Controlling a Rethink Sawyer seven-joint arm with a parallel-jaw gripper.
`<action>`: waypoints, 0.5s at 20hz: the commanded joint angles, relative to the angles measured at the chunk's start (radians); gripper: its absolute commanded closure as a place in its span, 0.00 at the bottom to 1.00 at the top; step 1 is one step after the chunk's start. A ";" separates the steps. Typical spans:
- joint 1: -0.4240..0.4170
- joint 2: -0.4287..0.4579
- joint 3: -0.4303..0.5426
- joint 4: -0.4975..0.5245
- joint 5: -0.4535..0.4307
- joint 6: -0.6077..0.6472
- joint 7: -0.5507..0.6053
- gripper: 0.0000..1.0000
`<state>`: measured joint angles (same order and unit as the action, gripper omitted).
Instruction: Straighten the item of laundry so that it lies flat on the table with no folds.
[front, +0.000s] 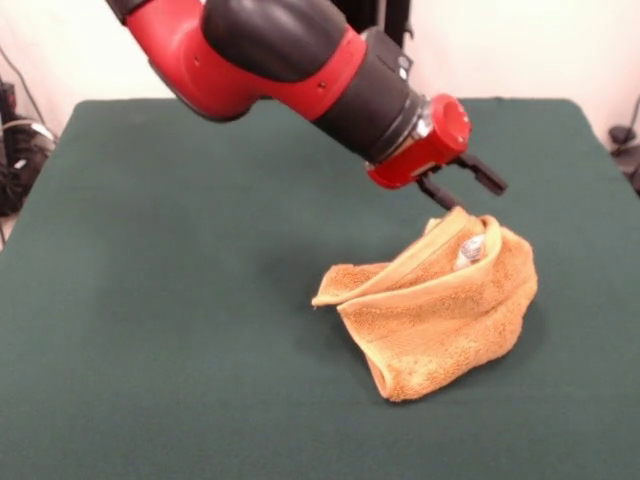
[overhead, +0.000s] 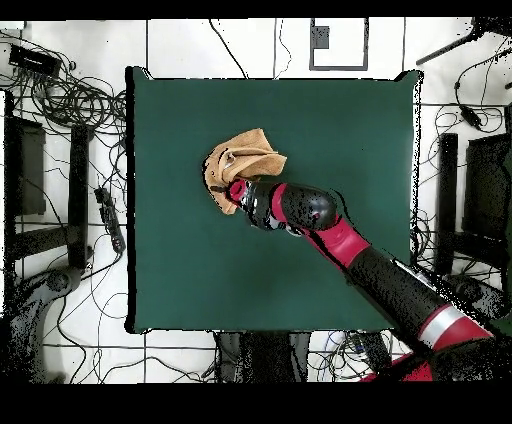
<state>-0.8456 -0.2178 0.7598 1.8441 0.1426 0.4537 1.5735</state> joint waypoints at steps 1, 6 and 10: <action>0.079 0.077 -0.097 -0.157 -0.025 -0.031 0.067 0.00; 0.125 0.081 -0.175 -0.215 -0.066 0.000 0.047 0.00; 0.136 0.061 -0.194 -0.224 -0.074 0.028 0.061 0.00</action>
<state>-0.7679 -0.1896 0.6571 1.7521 0.0909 0.4539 1.5735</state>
